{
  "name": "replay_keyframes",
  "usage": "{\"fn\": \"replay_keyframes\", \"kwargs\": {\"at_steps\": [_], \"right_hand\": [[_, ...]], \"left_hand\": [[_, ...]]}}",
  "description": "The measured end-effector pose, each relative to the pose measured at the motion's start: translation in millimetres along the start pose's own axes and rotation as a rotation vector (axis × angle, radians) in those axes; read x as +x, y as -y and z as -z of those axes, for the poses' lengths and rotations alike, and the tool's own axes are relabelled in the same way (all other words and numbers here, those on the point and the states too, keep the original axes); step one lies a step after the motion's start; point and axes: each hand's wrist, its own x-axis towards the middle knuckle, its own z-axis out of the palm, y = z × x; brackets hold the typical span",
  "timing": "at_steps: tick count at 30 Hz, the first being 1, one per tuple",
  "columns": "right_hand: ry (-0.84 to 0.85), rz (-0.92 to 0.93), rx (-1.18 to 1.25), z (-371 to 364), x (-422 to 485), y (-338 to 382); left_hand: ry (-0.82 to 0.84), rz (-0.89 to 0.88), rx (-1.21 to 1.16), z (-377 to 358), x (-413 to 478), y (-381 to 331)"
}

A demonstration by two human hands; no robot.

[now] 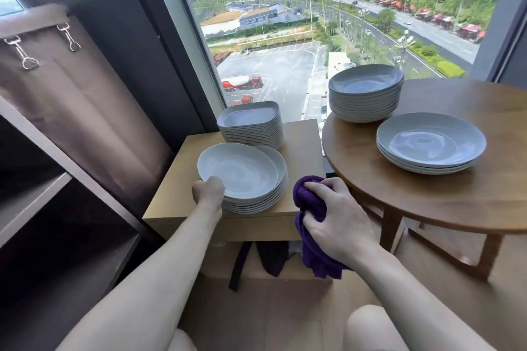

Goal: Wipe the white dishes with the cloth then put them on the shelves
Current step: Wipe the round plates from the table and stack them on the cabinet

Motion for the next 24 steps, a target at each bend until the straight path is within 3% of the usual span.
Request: {"fn": "replay_keyframes", "kwargs": {"at_steps": [5, 14, 18, 21, 24], "right_hand": [[-0.001, 0.003, 0.002, -1.3, 1.5, -3.4], [0.001, -0.024, -0.03, 3.3, 4.5, -6.1], [-0.007, -0.039, -0.032, 5.4, 5.0, -8.5], [-0.012, -0.058, -0.034, 8.4, 5.6, -9.5], [-0.045, -0.084, -0.024, 13.7, 8.6, -12.9]], "left_hand": [[0.02, -0.015, 0.121, 1.6, 17.5, 11.4], [0.109, -0.011, 0.124, -7.2, 27.6, 29.1], [0.13, -0.05, 0.268, -2.7, 25.6, 32.5], [0.009, -0.155, 0.412, 5.9, 16.6, 27.2], [-0.083, -0.351, 0.375, 7.5, -1.8, 14.5]]}}
